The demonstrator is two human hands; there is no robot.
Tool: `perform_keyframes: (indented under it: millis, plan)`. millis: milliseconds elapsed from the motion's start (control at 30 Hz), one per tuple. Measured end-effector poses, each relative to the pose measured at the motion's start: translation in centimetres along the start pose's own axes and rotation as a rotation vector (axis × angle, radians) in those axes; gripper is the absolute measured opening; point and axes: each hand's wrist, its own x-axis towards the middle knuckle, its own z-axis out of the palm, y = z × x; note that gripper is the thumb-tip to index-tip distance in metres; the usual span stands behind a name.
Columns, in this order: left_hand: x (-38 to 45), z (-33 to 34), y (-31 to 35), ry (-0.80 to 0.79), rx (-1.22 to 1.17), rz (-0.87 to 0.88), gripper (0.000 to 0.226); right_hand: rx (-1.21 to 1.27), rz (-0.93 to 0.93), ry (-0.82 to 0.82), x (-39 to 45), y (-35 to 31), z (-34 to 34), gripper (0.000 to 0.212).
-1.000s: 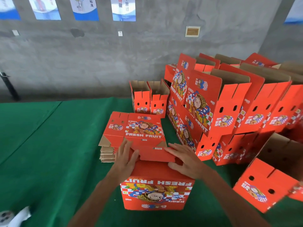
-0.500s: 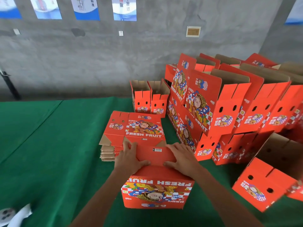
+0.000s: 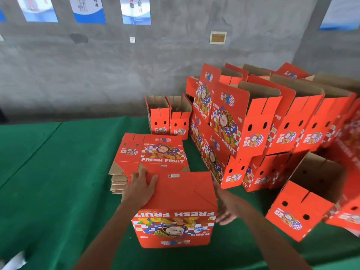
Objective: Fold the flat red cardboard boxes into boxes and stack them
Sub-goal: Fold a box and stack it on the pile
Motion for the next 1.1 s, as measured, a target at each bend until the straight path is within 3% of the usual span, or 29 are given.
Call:
perform_keyframes:
  millis: [100,233,333,500,667,733,800,867,933,1000,1100]
  plan:
    - [-0.6,0.3,0.2,-0.016,-0.023,0.022,0.052,-0.009,0.094,-0.063,0.9,1.9,0.1,0.093]
    - [-1.1,-0.1,0.1,0.002,-0.064,-0.003,0.053,0.199,0.043,-0.173,1.0,2.8,0.5,0.070]
    - [-2.0,-0.3,-0.3,0.046,-0.113,-0.009,0.052,0.285,-0.007,-0.183,1.2,4.2,0.7,0.071]
    - [-2.5,-1.0,-1.9,0.168,-0.303,-0.040,0.046,0.195,-0.204,-0.168,-0.4,2.7,-0.2,0.067]
    - [-2.7,0.0,-2.8,0.247,-0.660,-0.116,0.063,0.073,-0.324,-0.191,-5.0,-0.3,-1.9,0.081]
    - [-2.8,0.8,-2.6,0.187,-0.777,-0.125,0.063,0.079,-0.390,-0.130,-6.9,-0.8,-2.0,0.081]
    - [-3.2,2.0,-2.1,0.047,-0.814,-0.134,0.047,-0.011,-0.489,-0.041,-8.6,-0.7,-1.3,0.069]
    - [-4.3,3.3,-0.9,-0.119,-0.808,-0.095,0.033,-0.280,-0.661,0.064,-9.9,0.5,0.6,0.049]
    - [-5.9,4.3,1.6,-0.249,-0.838,-0.026,0.042,-0.633,-0.804,0.250,-10.2,2.7,3.2,0.047]
    - [-7.5,4.9,4.2,-0.279,-0.925,0.058,0.055,-0.797,-0.808,0.433,-10.7,4.3,5.9,0.050]
    - [-9.2,4.6,7.0,-0.237,-1.046,0.156,0.056,-0.873,-0.818,0.637,-11.8,5.2,7.8,0.049]
